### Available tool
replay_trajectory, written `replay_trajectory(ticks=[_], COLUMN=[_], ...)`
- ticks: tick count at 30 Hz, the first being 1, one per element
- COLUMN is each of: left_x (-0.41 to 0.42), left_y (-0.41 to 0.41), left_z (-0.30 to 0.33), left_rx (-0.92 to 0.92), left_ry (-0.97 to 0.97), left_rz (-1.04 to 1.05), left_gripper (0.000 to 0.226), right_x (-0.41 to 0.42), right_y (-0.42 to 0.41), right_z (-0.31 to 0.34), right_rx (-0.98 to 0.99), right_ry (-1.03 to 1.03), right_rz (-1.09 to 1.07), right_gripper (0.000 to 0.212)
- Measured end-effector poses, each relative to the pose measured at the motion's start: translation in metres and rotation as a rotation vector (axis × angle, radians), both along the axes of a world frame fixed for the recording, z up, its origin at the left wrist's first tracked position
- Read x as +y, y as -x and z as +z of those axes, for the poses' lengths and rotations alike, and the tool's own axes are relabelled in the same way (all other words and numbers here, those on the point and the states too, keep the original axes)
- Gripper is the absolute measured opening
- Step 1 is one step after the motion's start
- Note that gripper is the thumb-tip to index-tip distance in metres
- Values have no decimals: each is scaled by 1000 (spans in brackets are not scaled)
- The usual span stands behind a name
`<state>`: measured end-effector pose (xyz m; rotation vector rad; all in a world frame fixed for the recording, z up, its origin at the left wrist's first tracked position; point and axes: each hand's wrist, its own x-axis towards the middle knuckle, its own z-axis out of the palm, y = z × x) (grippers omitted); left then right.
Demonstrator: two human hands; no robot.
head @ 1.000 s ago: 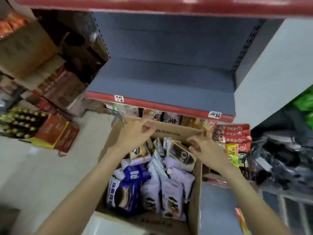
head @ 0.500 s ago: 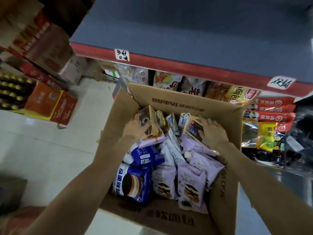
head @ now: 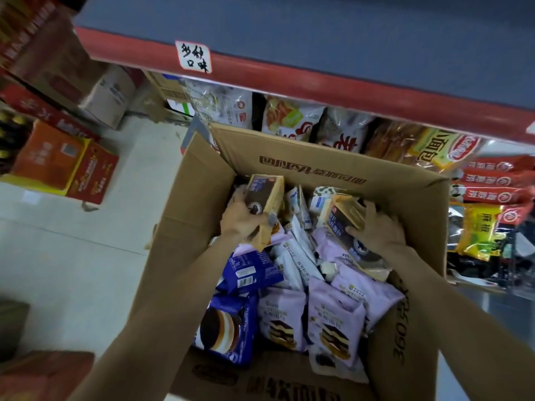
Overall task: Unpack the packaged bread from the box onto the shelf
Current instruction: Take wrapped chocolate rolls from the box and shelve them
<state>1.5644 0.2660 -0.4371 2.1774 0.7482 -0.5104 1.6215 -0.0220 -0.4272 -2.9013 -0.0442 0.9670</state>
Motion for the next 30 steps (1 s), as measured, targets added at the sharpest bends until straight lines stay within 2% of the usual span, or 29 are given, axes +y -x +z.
replay_trajectory(ticks=[3,5,7,9,11,13,18,23,26,30], left_x=[-8,-11,-14,-17,-19,-21,-27,-36,-41,-52], left_y=[17,21,18,9,1,-3,4,33,57,77], left_z=[5,7,8,8,5,0,1,44,91,172], left_rx=[-16,2,36,79,92,84,154,-21,-177,-343], left_ry=[-80,-167,-174,-139,-62,53,245,232,436,540], left_rz=[-313,-433,-406,-337,-267,-189,-90,-38,37,95], left_gripper=[93,93,89,72,52,45,99,89,88,87], right_x=[4,6,9,12,12,12,7,-6,-20,-36], right_y=[15,25,35,42,43,42,50,76,97,115], right_z=[14,22,25,23,19,18,24,70,119,202], right_rx=[-61,-95,-108,-111,-103,-97,-167,-185,-182,-107], right_ry=[-96,-100,-93,-82,-66,-70,-110,-489,-757,-1059], right_rz=[-1,52,82,85,80,84,74,-186,-299,-425], right_gripper=[66,61,58,57,56,57,57,53,47,39])
